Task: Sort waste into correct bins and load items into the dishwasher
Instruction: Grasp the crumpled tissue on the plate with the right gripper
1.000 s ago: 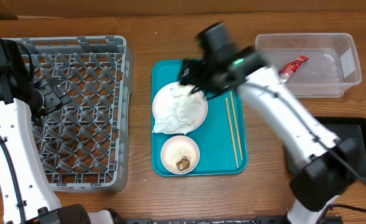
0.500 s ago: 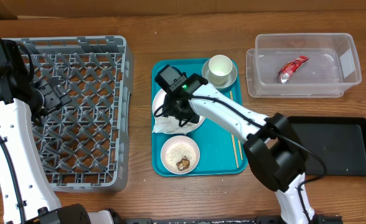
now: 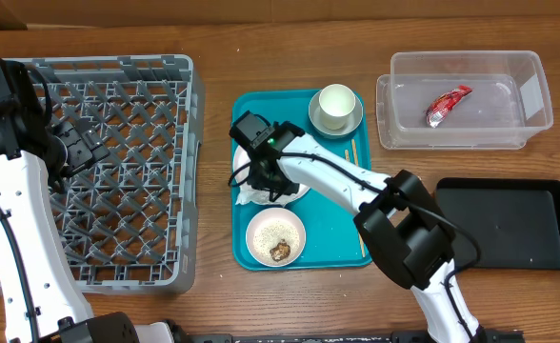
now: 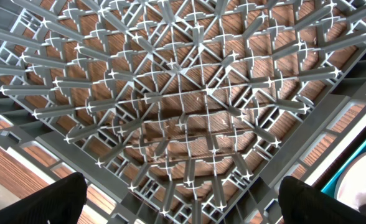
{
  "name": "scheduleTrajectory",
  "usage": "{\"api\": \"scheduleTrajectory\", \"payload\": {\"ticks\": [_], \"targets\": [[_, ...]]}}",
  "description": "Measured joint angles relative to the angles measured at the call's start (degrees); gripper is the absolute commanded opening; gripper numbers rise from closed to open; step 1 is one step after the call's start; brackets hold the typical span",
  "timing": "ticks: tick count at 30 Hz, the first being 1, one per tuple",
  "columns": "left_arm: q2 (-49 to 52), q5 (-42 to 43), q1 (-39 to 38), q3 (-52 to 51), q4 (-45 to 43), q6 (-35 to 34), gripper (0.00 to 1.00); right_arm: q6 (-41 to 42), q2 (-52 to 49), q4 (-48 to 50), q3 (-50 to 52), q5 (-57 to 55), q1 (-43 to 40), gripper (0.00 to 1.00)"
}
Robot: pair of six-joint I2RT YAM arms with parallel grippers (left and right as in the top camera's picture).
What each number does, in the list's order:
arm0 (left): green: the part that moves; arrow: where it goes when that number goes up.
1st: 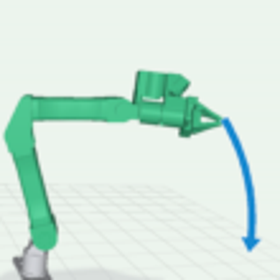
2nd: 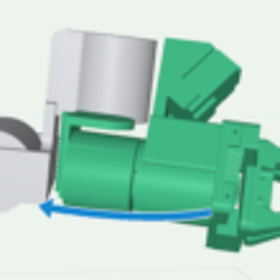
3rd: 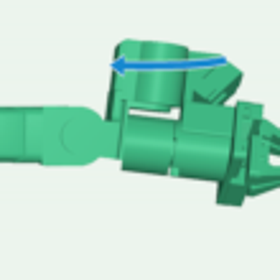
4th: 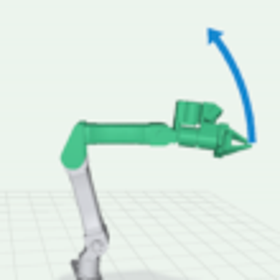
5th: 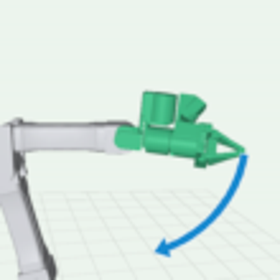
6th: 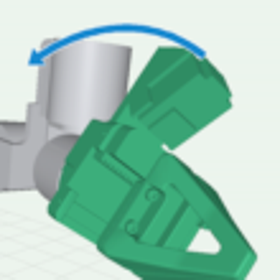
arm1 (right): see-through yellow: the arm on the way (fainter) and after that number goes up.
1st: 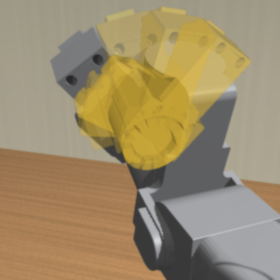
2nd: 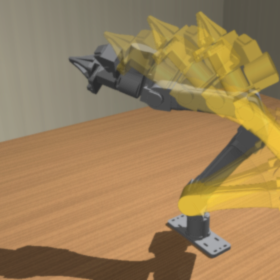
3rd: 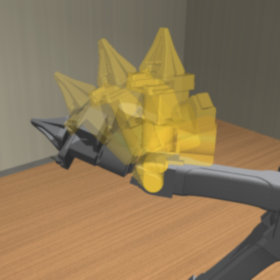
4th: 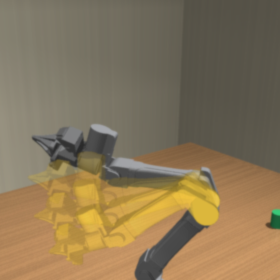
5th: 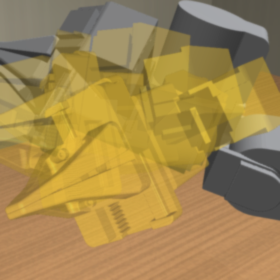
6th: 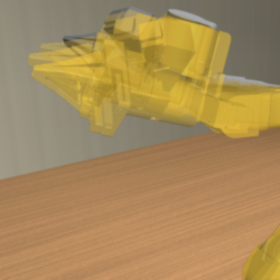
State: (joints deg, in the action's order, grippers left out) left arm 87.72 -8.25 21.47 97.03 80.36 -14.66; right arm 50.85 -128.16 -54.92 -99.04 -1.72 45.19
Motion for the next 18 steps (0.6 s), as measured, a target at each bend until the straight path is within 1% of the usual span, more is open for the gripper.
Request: {"api": "scheduleTrajectory", "payload": {"ticks": [1,5,10,15,18], "targets": [[0.0,0.0,0.0,0.0,0.0,0.0,1.0,-0.2,-0.1,-0.7,-0.2,0.0,0.2,0.04],[0.0,0.0,0.0,0.0,0.0,0.0,1.0,0.1,-0.7,-5.3,-2.4,0.0,0.3,0.04],[0.0,0.0,0.0,0.0,0.0,0.0,1.0,-0.5,-0.5,-10.3,-8.0,0.2,-0.6,0.04],[0.0,0.0,0.0,0.0,0.0,0.0,1.0,-2.5,1.9,-13.5,-12.9,1.1,-1.9,0.04],[0.0,0.0,0.0,0.0,0.0,0.0,1.0,-3.6,3.8,-13.8,-14.6,1.5,-2.4,0.04]]}}
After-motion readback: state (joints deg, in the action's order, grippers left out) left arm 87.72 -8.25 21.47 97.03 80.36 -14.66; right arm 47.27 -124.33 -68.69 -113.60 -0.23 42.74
